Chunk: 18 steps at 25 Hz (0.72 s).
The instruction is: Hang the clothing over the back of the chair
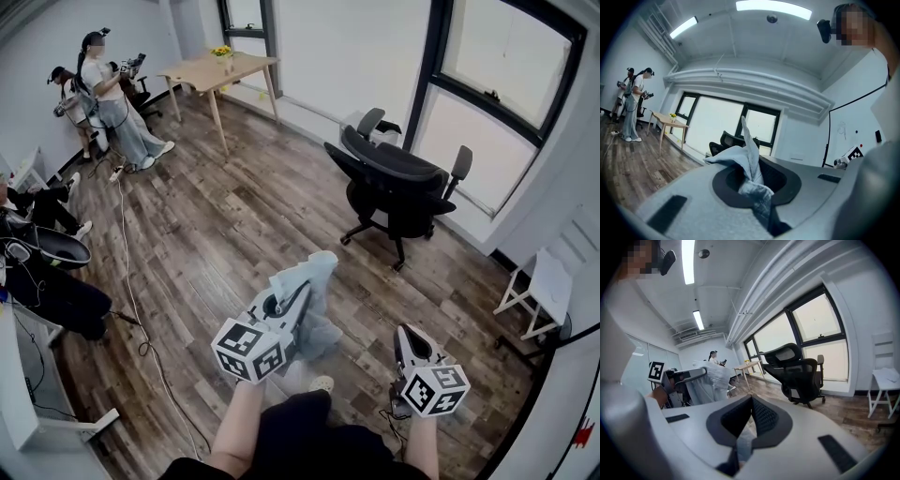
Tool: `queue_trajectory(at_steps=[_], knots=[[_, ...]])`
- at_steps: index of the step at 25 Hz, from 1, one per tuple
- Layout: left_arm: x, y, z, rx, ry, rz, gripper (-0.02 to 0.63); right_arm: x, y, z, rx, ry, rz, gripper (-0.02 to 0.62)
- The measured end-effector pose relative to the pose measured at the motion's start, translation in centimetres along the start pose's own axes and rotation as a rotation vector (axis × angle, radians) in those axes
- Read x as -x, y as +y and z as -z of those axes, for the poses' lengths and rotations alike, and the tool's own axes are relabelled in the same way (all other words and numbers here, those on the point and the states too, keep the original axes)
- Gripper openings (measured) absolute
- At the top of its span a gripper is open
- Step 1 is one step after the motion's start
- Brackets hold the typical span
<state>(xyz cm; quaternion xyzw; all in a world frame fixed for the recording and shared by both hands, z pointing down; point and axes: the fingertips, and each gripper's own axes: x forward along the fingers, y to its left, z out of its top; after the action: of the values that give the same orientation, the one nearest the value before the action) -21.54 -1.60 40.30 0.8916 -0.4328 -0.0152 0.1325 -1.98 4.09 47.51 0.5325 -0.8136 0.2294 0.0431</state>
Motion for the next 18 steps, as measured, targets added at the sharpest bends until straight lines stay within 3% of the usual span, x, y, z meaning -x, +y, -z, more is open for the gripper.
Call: queue_trajectory(at_steps=[18], knots=[[-4.9,4.0,-0.7,-0.008,0.013,0.052,0.017,-5.3,-1.5,-2.0,-0.007,-0.018,0.031,0.002]])
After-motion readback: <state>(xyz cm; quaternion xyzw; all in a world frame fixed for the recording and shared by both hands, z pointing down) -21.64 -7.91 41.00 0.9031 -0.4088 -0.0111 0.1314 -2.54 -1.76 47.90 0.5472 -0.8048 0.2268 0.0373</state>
